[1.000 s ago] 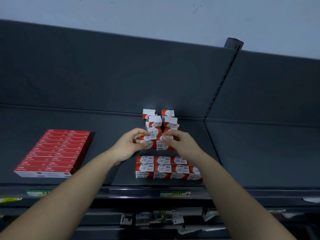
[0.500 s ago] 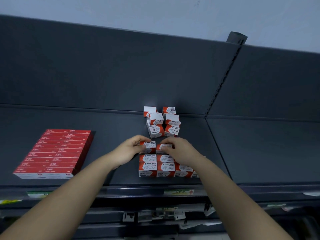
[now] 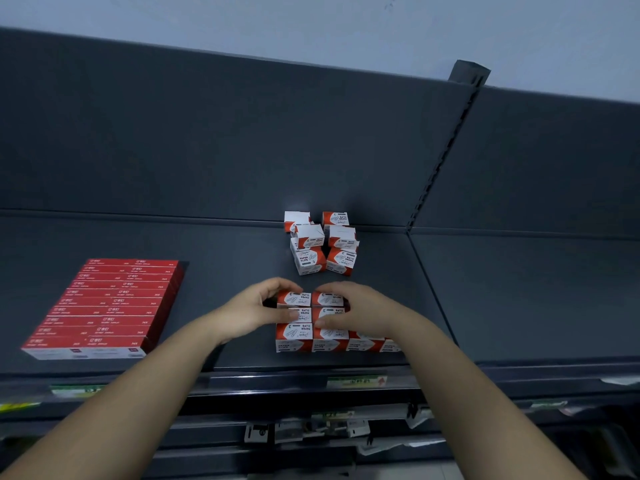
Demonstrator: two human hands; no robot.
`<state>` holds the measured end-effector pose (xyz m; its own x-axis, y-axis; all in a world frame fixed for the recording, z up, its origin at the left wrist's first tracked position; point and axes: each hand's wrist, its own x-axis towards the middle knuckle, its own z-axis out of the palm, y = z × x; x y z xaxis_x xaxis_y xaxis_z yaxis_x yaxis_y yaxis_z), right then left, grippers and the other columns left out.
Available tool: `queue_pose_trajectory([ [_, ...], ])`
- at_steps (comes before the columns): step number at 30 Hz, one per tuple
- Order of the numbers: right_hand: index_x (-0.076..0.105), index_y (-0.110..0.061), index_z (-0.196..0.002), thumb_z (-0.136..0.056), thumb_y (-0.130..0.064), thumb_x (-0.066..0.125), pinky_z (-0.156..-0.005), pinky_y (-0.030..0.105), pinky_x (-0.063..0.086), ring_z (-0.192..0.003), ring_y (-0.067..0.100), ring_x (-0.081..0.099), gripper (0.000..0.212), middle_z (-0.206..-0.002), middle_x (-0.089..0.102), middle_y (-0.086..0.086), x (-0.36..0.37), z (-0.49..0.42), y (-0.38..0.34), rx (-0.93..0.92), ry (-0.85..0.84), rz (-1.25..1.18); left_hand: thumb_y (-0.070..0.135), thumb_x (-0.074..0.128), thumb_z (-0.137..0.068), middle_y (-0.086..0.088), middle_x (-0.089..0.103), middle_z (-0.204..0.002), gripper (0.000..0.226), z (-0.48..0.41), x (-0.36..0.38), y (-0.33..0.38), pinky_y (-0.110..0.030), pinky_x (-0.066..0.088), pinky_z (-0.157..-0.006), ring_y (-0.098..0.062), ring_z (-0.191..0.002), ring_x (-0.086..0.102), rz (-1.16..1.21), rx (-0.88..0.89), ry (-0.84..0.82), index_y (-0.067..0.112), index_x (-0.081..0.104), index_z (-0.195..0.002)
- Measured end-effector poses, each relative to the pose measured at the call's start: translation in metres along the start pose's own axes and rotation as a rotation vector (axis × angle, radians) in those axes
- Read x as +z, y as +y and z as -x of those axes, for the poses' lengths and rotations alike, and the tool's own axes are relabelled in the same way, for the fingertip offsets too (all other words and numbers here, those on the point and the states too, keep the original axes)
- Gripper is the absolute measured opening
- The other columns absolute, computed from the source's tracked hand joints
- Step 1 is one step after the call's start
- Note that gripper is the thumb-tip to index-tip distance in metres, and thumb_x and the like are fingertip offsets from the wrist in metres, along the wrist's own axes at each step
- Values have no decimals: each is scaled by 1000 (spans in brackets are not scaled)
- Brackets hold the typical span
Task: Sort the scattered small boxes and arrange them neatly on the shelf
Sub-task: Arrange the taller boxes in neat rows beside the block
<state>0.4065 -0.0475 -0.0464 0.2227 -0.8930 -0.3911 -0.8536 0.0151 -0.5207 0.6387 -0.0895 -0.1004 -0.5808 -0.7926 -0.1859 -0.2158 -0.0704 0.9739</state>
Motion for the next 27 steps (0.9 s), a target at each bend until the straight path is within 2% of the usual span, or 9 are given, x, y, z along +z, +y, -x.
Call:
queue_pose_trajectory([
  [4, 43, -42, -137, -84, -56, 66, -110, 49, 35, -122, 11, 50, 60, -132, 51, -16, 0, 3, -2, -6, 12, 28, 62, 84, -56, -3, 69, -113, 76, 3, 2, -5, -25, 52, -89, -15, -106, 65, -11, 48, 9, 21, 63, -117],
  [11, 42, -41, -139, -87, -59, 60, -113, 47, 31, -125, 13, 47, 58, -136, 49, -15, -6, 7, -6, -6, 3, 70, 57, 83, -61, -1, 68, -122, 75, 6, 0, 0, -27, 50, -95, -12, -114, 63, 51, 66, 23, 19, 61, -122],
  [13, 40, -39, -141, -89, -60, 57, -113, 49, 33, -132, 15, 42, 59, -145, 42, -10, -9, 5, -3, -17, 65, 8, 43, 79, -74, 0, 67, -124, 57, 5, -4, 7, -22, 47, -96, -8, -116, 62, 114, 92, 93, 20, 60, -123],
  [15, 40, -34, -144, -93, -53, 54, -112, 45, 36, -136, 16, 39, 56, -149, 38, -7, -14, -1, 3, -15, 199, -39, 17, 69, -89, -1, 69, -118, 29, -1, -9, 14, -21, 44, -95, -7, -111, 63, 121, 95, 217, 20, 62, -117],
  [18, 34, -29, -149, -98, -40, 53, -114, 46, 34, -140, 21, 34, 55, -154, 32, -4, -21, -15, 14, 24, 351, 78, 2, 61, -92, -3, 64, -121, 31, -17, -16, 20, -28, 47, -97, -14, -105, 63, -35, 87, 297, 28, 61, -109],
  [21, 22, -32, -153, -100, -34, 47, -114, 54, 30, -143, 28, 27, 58, -160, 21, -5, -25, -29, 17, 56, 279, 231, 17, 60, -95, 0, 54, -127, 38, -35, -18, 25, -31, 48, -96, -17, -105, 60, -337, 46, 220, 33, 55, -130],
  [23, 19, -32, -154, -102, -33, 44, -114, 57, 27, -144, 30, 23, 58, -162, 15, -7, -25, -35, 15, 91, 197, 328, 30, 55, -98, 0, 49, -124, 47, -45, -12, 30, -25, 42, -92, -14, -108, 54, -513, 19, 185, 32, 44, -143],
  [25, 19, -32, -154, -102, -30, 43, -113, 58, 26, -144, 30, 21, 58, -163, 13, -9, -23, -38, 15, 112, 161, 348, 37, 51, -99, 0, 48, -121, 49, -52, -6, 32, -21, 36, -91, -11, -110, 49, -624, 16, 175, 30, 40, -146],
  [27, 23, -32, -154, -101, -23, 44, -114, 57, 27, -143, 30, 23, 57, -162, 14, -11, -20, -40, 17, 105, 165, 309, 39, 51, -98, 2, 47, -121, 47, -54, -3, 28, -19, 34, -93, -10, -112, 46, -703, 6, 175, 28, 45, -143],
])
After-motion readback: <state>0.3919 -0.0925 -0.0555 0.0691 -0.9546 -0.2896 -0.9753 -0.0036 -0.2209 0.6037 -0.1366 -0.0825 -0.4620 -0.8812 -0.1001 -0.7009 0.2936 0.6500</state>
